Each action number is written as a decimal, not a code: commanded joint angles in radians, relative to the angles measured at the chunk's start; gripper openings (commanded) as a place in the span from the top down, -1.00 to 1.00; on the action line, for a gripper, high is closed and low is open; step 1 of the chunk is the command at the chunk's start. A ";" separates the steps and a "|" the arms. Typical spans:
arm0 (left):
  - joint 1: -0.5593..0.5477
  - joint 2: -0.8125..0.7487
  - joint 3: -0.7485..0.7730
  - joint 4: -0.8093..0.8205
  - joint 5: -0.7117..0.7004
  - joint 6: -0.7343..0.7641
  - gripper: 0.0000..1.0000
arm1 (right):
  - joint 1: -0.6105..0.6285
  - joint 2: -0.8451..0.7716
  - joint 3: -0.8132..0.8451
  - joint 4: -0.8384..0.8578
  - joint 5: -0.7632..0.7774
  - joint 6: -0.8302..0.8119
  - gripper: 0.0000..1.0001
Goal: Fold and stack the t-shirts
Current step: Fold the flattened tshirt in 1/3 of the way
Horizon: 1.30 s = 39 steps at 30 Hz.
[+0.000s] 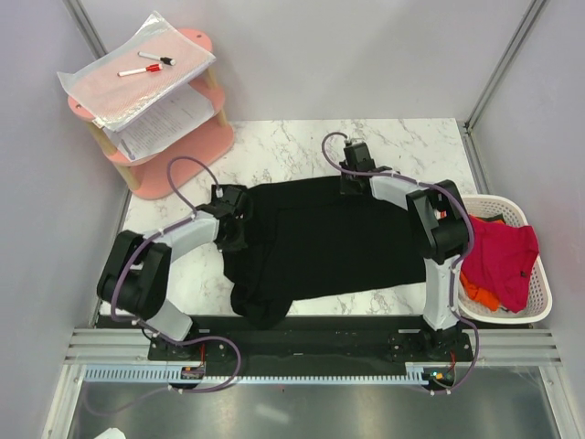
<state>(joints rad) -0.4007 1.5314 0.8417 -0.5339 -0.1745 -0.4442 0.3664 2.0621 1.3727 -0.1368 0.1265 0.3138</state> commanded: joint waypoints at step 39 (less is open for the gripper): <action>-0.003 0.179 0.452 -0.098 -0.056 0.082 0.96 | -0.067 0.122 0.344 -0.156 0.001 -0.018 1.00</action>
<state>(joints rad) -0.3553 1.7962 1.3659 -0.6491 -0.2821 -0.3565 0.2775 2.2814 1.7424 -0.2928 0.1833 0.3096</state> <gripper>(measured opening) 0.025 0.007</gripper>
